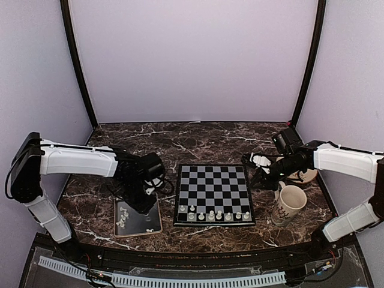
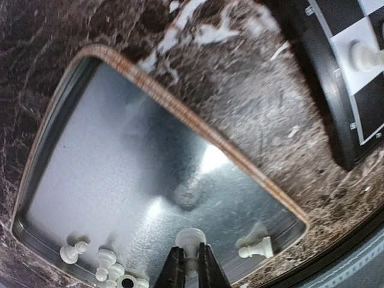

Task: Set up the chess pieces on the board
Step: Pick up the pawn from the storage box, then place the pawn on c2.

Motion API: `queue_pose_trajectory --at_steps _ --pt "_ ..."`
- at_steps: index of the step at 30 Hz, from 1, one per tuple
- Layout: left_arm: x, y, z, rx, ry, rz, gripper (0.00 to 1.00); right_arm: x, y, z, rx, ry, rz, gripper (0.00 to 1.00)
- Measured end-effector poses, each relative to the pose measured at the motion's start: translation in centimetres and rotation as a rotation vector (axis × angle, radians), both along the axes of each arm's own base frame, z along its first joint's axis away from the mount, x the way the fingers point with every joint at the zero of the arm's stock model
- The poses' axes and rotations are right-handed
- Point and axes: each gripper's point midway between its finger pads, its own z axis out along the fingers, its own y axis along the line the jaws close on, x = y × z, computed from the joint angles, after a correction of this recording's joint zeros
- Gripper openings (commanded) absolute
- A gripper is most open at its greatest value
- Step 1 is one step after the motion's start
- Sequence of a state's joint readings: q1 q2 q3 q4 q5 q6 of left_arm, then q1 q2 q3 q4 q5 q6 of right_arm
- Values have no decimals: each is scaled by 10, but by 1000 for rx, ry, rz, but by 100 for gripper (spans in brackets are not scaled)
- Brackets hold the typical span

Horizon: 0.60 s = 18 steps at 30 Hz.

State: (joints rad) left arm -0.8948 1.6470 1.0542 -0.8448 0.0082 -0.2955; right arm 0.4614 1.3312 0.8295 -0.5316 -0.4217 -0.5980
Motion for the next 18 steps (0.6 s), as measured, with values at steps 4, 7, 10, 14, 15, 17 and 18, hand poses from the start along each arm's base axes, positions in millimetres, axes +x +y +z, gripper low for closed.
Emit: queue_pose_trajectory --at_steps 4,7,10,14,15,17,18 --pt "7 -19 21 -103 -34 -18 4 0 0 0 0 0 0 24" --pt "14 -33 36 -172 -66 -34 5 0 0 0 0 -1 0 24" --pt "27 -53 52 -246 -113 -56 6 0 0 0 0 -1 0 24" --pt "52 -88 71 -317 -167 -91 6 0 0 0 0 -1 0 24" --pt "59 -97 72 -328 -178 -97 6 0 0 0 0 -1 0 24" --pt "69 -109 66 -328 -185 -112 6 0 0 1 2 -4 0 24" --pt "71 -112 62 -321 -183 -118 6 0 0 2 3 -6 0 24"
